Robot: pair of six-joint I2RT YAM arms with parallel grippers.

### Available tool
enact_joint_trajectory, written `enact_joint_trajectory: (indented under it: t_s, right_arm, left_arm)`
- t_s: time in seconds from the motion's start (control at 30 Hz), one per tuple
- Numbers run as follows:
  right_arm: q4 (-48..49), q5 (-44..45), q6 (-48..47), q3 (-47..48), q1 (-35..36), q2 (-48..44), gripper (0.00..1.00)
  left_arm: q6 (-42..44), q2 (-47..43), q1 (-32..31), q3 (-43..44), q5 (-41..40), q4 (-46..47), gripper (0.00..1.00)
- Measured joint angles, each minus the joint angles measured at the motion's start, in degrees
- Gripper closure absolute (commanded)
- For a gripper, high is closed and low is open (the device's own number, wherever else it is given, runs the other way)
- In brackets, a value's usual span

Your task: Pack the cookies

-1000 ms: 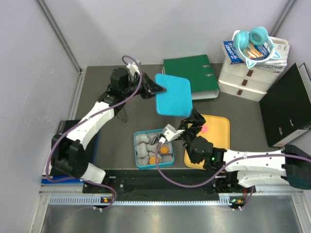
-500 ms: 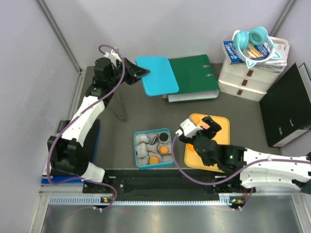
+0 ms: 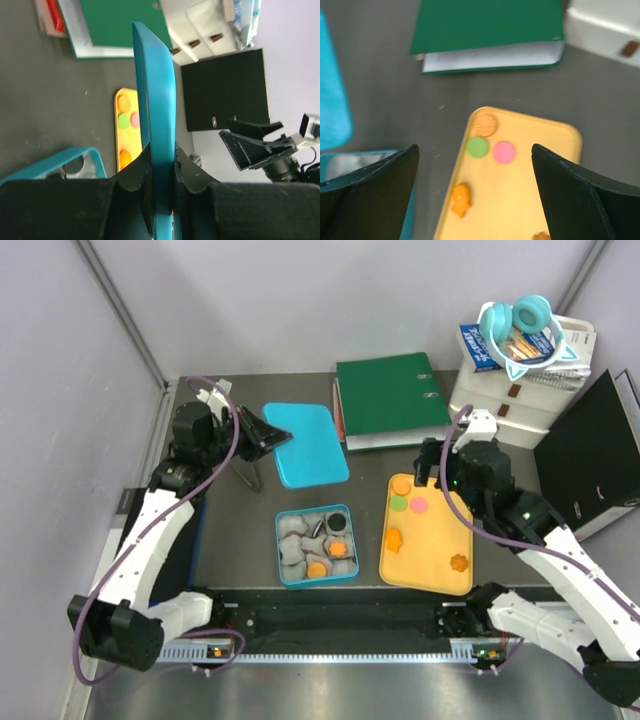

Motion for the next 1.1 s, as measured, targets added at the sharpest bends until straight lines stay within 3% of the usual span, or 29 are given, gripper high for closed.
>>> enact_joint_trajectory:
  t_s: [0.27, 0.53, 0.83, 1.1]
  right_arm:
    - [0.31, -15.08, 8.92, -0.33, -3.43, 4.2, 0.06]
    - [2.05, -20.61, 13.16, -3.89, -3.82, 4.44, 0.06]
    - [2.89, -23.3, 14.71, -7.13, -3.87, 5.01, 0.05]
    - [3.19, -24.46, 14.84, -9.88, -3.87, 5.05, 0.05]
  left_arm:
    - [4.85, -4.9, 0.0, -1.01, 0.44, -14.23, 1.0]
    - [11.17, -6.23, 0.0, -2.25, 0.44, -27.04, 1.0]
    - [11.89, -8.48, 0.0, -12.72, 4.92, -27.65, 1.0]
    - [8.02, -15.21, -0.04, -20.28, 9.27, -18.82, 1.0]
